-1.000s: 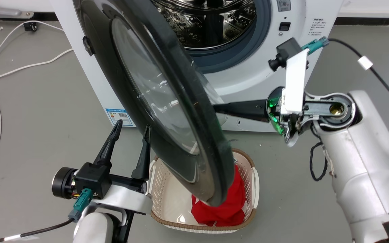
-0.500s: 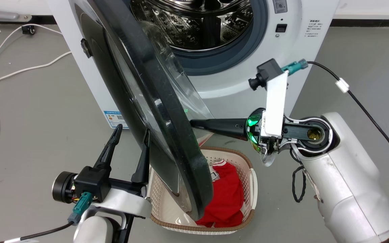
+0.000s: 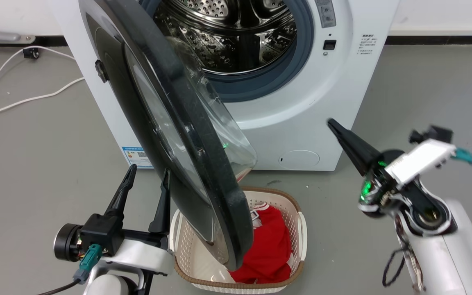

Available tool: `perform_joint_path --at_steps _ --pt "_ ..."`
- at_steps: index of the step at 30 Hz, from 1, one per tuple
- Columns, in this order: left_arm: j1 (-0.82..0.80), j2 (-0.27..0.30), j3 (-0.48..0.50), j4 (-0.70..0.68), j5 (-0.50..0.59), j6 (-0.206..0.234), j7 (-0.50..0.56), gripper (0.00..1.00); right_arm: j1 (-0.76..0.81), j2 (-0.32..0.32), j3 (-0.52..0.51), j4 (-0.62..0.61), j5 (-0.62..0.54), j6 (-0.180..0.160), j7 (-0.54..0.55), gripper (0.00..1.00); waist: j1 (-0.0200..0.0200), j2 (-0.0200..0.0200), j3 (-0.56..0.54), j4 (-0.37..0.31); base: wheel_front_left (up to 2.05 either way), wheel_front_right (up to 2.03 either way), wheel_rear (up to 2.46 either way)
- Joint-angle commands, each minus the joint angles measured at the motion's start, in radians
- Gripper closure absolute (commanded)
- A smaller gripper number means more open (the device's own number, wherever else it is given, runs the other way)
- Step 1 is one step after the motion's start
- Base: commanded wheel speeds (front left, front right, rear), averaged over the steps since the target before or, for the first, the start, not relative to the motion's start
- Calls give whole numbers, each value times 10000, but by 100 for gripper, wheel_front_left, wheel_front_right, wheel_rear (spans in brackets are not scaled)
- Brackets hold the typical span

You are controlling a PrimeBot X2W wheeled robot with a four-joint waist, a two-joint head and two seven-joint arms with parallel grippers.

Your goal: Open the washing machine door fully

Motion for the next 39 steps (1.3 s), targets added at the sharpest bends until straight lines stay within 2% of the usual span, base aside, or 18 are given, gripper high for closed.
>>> perform_joint_path --at_steps 1,3,4,5,6,8,11,18,21,25,29,32,35,39 --pt "84 -9 73 -15 3 27 -25 0 360 -23 -154 -119 56 0 -225 100 1 -1 -67 -44 0 0 0" --pt "234 -9 136 -17 33 26 -24 0 921 -38 -470 -351 103 0 -656 100 1 -1 -157 -83 0 0 0" --pt "261 -9 179 -31 44 26 -24 0 1173 -29 -625 -460 99 0 -902 94 1 -1 -182 -122 0 0 0" --pt "307 -9 214 -31 61 26 -25 0 1428 -24 -715 -573 -7 0 -1144 51 1 -1 -239 -150 0 0 0" --pt "369 -11 224 -26 71 24 -25 0 1716 -16 -782 -735 -81 2 -1374 1 1 -1 -282 -159 0 0 0" --pt "430 -11 254 -16 72 21 -24 0 2222 21 -1003 -1030 -102 0 -1902 0 1 -1 -324 -174 0 0 0" --pt "515 -10 316 -36 60 16 -25 0 2902 65 -1028 -1392 -722 0 -2844 0 1 -1 -353 -227 0 0 0" --pt "565 -10 419 -33 53 9 -25 0 3621 114 -735 -1952 -2981 0 -5087 0 1 -1 -341 -372 0 0 0" --pt "568 -10 436 -26 45 7 -24 0 3697 13 -642 -2062 -4580 0 -5966 0 1 -1 -352 -388 0 0 0" --pt "539 -10 453 -16 44 6 -24 0 3744 -276 -927 -2237 -7981 0 -6918 0 1 -1 -346 -360 0 0 0" --pt "451 -9 500 -54 76 6 -25 0 3888 -87 -1702 -3014 -11609 -1 -7163 0 1 -1 -298 -312 0 0 0" --pt "390 -9 594 -79 127 5 -25 0 4077 45 -1986 -3751 -13606 -1 -7190 0 1 -1 -282 -291 0 0 0" --pt "350 -2 692 -95 180 4 -25 0 4372 132 -1991 -4383 -14888 -1 -7198 0 1 -1 -283 -285 0 0 0" --pt "373 8 761 -113 223 1 -25 0 4903 159 -1742 -4840 -15454 -1 -7041 0 1 -1 -303 -293 0 0 0"
